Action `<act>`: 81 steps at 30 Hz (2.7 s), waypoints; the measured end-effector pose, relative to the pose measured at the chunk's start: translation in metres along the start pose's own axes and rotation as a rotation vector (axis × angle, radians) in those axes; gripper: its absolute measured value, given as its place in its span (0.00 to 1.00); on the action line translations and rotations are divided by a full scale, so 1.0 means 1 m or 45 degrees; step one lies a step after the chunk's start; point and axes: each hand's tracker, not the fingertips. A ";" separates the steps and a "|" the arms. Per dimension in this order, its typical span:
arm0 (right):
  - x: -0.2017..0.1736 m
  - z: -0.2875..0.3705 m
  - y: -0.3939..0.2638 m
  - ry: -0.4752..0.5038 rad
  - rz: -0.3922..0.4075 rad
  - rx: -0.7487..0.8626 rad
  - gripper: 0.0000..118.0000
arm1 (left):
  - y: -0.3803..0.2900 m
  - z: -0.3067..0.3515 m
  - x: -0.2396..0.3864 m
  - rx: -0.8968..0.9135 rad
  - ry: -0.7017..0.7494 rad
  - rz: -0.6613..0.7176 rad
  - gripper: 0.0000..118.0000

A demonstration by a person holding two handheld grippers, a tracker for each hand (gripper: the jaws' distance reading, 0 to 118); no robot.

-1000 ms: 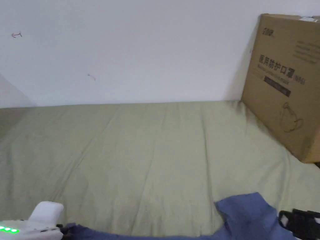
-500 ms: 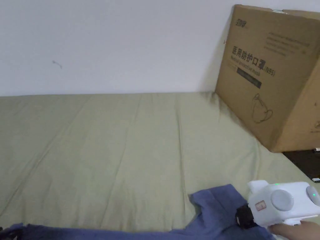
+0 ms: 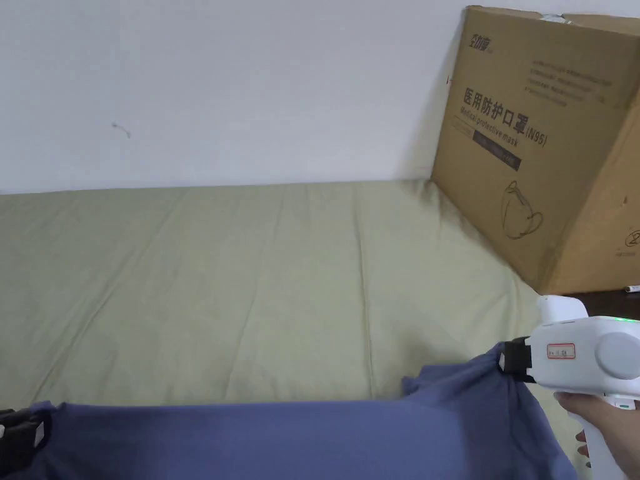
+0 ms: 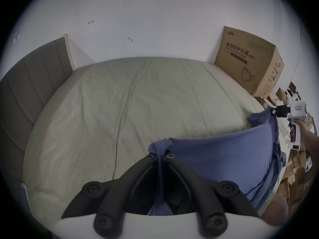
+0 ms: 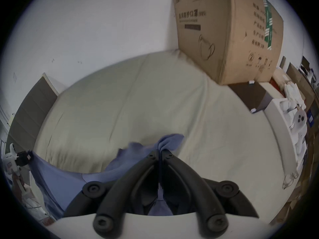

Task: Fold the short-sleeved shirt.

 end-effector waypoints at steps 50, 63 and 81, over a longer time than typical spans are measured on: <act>-0.174 0.290 -0.179 0.240 0.230 0.959 0.01 | -0.096 0.254 0.060 0.737 0.037 0.073 0.00; -0.179 0.291 -0.199 0.224 0.382 0.735 0.01 | -0.211 0.099 -0.156 -0.231 -0.700 1.073 1.00; -0.223 0.262 -0.192 0.311 0.227 0.510 0.01 | -0.195 -0.007 -0.111 -0.380 -0.962 0.878 0.60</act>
